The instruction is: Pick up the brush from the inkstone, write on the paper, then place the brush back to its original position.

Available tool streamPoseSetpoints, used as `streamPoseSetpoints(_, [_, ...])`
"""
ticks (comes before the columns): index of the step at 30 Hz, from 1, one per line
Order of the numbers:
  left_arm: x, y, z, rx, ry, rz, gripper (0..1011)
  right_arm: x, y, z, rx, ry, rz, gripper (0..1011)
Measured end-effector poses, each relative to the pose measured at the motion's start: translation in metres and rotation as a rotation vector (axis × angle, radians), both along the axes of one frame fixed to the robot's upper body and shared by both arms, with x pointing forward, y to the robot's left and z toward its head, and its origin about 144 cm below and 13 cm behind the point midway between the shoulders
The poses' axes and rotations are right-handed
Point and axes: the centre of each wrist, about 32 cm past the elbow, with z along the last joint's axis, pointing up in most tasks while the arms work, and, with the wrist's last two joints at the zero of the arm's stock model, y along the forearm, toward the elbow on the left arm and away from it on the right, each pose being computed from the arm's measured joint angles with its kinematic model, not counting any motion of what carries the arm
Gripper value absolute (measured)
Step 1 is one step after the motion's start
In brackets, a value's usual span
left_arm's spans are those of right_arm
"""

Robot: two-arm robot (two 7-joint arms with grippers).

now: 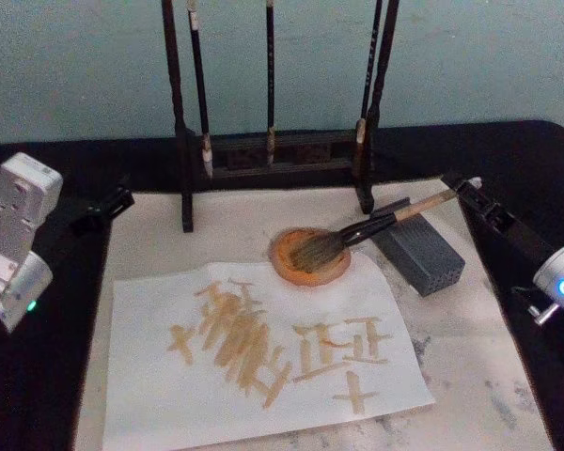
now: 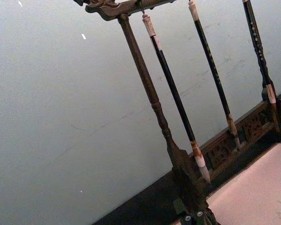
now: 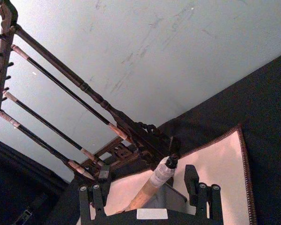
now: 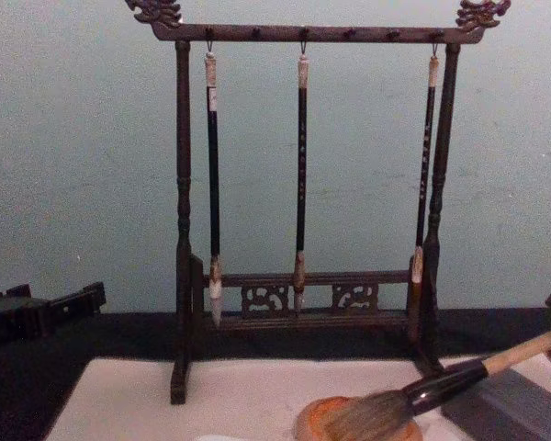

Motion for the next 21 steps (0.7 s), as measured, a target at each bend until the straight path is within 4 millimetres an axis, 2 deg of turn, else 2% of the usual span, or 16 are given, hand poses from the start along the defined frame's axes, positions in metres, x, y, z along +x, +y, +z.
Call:
streamPoseSetpoints(4, [0.0000,0.0000,0.0000,0.000,0.000,0.000,1002,-0.0002,-0.0001,-0.0001,0.000,0.000,-0.001,1004])
streamPoseSetpoints(11, [0.0000,0.0000,0.0000,0.000,0.000,0.000,1002,-0.0005,-0.0004,-0.0001,0.000,0.001,-0.002,865])
streamPoseSetpoints(18, [0.0000,0.0000,0.0000,0.000,0.000,0.000,1002,-0.0006,-0.0005,0.0000,0.001,0.001,-0.002,626])
streamPoseSetpoints(20, [0.0000,0.0000,0.0000,0.000,0.000,0.000,1002,-0.0006,-0.0005,0.0000,0.001,0.001,-0.002,591])
streamPoseSetpoints(21, [0.0000,0.0000,0.0000,0.000,0.000,0.000,1000,-0.0006,-0.0006,0.0000,0.001,0.001,-0.002,531])
